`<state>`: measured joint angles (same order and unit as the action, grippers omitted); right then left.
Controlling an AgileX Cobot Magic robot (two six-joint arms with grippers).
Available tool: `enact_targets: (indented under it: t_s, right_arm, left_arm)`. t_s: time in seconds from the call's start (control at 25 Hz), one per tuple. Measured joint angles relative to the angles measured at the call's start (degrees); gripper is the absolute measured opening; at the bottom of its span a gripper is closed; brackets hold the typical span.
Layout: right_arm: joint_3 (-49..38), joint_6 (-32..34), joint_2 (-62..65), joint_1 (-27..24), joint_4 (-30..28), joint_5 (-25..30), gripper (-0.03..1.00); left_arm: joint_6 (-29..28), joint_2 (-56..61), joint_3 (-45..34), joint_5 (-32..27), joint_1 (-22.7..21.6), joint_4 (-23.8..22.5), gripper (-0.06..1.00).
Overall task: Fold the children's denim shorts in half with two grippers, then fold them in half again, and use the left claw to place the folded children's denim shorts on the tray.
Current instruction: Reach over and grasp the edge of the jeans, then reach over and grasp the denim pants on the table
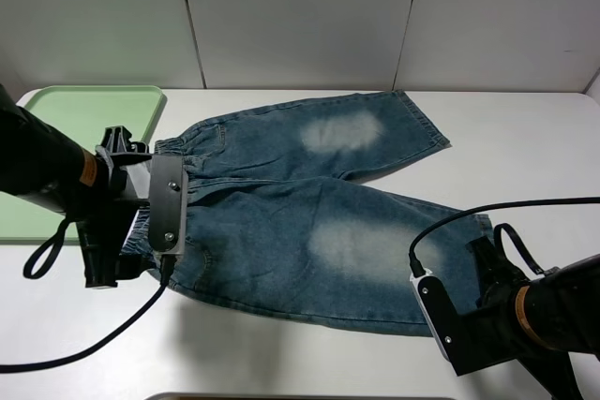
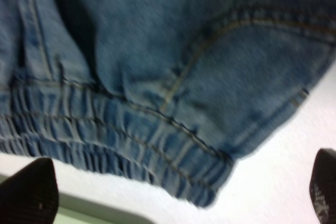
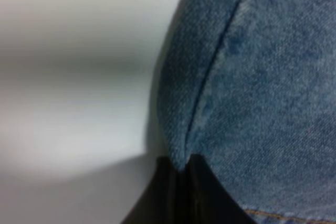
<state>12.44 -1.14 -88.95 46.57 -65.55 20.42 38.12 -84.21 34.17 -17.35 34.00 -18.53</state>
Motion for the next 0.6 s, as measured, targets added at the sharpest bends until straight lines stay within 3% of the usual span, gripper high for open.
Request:
enact_targets:
  t_s: [0.28,0.6]
  right_arm:
    - [0.0,0.0,0.0,0.0,-2.0,3.7,-0.02]
    - [0.0,0.0,0.0,0.0,-2.4,4.0,-0.02]
  left_arm:
    - [1.2,0.0,-2.3,-2.7,0.0,-0.5,0.95]
    - [3.8,0.0,-8.6,9.1,-0.2,-1.7,0.95]
